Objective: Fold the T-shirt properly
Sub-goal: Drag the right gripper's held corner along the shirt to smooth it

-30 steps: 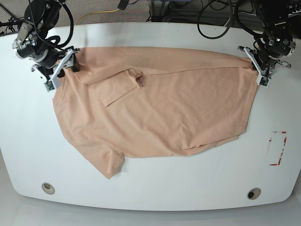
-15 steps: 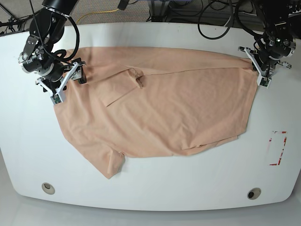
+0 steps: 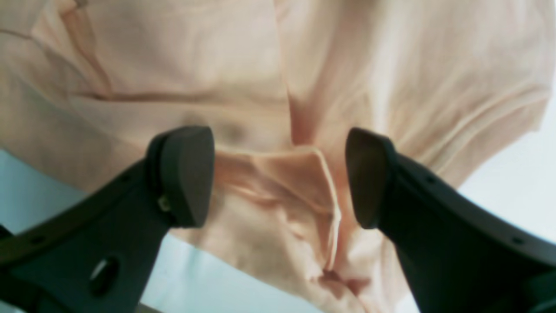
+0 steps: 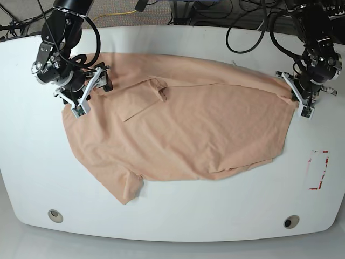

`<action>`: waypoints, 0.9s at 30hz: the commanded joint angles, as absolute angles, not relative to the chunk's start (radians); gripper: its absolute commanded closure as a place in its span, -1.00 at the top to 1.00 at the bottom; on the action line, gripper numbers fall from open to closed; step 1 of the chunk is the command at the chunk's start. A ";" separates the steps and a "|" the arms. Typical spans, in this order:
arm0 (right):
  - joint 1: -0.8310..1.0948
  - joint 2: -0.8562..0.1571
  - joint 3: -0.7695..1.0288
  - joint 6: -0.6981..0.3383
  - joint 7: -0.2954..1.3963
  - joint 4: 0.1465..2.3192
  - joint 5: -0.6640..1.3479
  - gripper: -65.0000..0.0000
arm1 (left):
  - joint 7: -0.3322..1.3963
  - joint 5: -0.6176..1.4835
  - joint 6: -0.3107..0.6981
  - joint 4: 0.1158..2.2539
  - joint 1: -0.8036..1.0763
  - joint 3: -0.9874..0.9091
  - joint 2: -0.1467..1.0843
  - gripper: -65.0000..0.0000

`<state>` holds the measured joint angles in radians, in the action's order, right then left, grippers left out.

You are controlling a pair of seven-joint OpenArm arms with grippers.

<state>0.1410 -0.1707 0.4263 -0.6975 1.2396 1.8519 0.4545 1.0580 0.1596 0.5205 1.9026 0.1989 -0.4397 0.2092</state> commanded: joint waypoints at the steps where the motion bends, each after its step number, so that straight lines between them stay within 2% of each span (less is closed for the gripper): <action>1: 0.134 -0.171 0.430 -0.698 1.224 1.868 0.467 0.37 | 1.047 0.165 0.516 1.871 0.179 -0.443 0.226 -1.00; 10: 0.133 -0.171 0.430 -0.698 1.202 1.865 0.466 0.37 | 1.047 0.165 0.518 1.705 0.056 -0.444 0.229 -1.00; 27: 0.065 -0.171 0.429 -0.698 1.208 1.733 0.469 0.37 | 1.047 0.165 0.518 1.659 -0.030 -0.443 0.229 -1.00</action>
<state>0.0792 -0.1635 0.4259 -0.6964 1.2160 1.7130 0.4511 1.0607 0.1585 0.5205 1.6470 -0.0158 -0.4393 0.2119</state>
